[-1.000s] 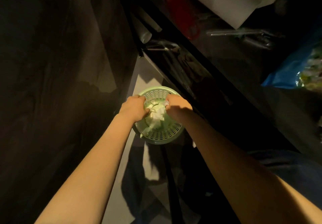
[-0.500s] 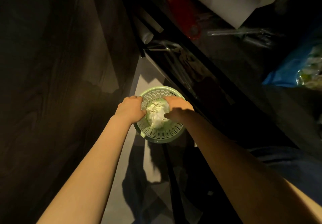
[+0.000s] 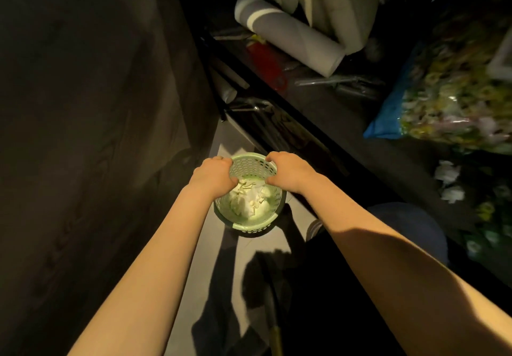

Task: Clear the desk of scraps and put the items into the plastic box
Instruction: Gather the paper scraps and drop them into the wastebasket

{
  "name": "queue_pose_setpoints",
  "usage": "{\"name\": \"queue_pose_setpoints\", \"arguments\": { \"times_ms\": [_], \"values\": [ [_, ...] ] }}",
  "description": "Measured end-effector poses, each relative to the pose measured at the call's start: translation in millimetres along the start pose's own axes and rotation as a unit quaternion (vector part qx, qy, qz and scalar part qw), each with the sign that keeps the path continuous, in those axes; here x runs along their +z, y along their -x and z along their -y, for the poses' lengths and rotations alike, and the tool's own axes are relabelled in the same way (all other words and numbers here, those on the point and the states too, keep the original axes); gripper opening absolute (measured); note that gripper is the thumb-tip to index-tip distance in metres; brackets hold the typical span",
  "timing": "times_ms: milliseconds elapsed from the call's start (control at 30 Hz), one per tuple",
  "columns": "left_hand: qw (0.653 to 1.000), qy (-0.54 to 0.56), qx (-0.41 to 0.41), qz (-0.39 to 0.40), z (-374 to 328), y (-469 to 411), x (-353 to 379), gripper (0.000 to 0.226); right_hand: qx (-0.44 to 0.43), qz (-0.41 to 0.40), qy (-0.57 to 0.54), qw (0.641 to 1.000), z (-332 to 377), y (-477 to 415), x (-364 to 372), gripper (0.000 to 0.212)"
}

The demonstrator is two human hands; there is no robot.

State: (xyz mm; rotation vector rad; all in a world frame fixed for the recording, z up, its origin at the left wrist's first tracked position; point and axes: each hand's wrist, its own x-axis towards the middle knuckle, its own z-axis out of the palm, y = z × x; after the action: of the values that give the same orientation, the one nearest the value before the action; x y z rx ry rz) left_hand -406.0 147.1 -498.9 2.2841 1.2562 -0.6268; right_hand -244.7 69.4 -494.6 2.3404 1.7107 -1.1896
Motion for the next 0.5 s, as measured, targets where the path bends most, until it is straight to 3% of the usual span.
{"name": "queue_pose_setpoints", "arguments": {
  "times_ms": [200,500],
  "values": [
    [0.998,-0.015,0.032,-0.051,-26,45,-32,0.052,-0.006,-0.056,-0.013,0.998,4,67,-34,0.054],
    [0.98,-0.013,0.097,-0.176,-78,123,-92,0.058,-0.024,-0.213,-0.013,0.977,10,175,-89,0.051]
  ]
}}
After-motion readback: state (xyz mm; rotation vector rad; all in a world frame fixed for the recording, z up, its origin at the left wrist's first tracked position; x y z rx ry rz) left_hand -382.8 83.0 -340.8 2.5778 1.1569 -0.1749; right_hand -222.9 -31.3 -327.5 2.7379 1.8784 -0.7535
